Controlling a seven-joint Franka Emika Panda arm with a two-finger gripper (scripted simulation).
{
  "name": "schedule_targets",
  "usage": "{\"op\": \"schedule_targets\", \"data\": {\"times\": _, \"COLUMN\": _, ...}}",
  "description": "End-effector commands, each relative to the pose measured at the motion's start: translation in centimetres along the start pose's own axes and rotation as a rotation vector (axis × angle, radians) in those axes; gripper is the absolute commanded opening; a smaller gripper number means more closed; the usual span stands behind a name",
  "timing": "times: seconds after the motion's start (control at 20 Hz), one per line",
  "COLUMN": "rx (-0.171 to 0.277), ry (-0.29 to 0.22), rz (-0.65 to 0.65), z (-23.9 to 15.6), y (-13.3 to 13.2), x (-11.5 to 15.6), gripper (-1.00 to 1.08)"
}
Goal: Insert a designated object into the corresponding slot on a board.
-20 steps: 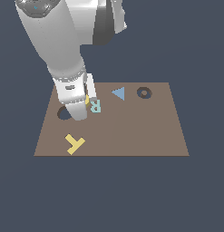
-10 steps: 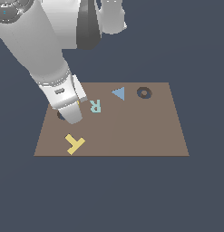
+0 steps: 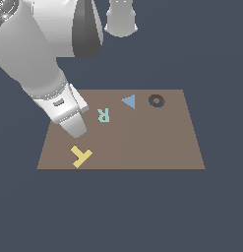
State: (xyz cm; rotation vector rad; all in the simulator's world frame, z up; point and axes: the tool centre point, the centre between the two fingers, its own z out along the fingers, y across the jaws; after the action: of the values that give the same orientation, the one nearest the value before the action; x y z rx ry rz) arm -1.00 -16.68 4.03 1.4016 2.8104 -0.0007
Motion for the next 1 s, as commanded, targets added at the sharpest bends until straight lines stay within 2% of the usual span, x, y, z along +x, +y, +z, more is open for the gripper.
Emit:
{"op": "schedule_targets", "data": {"times": 0.0, "rx": 0.0, "ry": 0.0, "rz": -0.026, "z": 0.0, "y": 0.1, "x": -0.4, "gripper": -1.0}}
{"op": "schedule_targets", "data": {"times": 0.75, "rx": 0.0, "ry": 0.0, "rz": -0.05, "z": 1.0, "y": 0.2, "x": -0.7, "gripper": -1.0}}
{"op": "schedule_targets", "data": {"times": 0.8, "rx": 0.0, "ry": 0.0, "rz": -0.05, "z": 1.0, "y": 0.2, "x": -0.7, "gripper": 1.0}}
{"op": "schedule_targets", "data": {"times": 0.95, "rx": 0.0, "ry": 0.0, "rz": -0.05, "z": 1.0, "y": 0.2, "x": -0.7, "gripper": 1.0}}
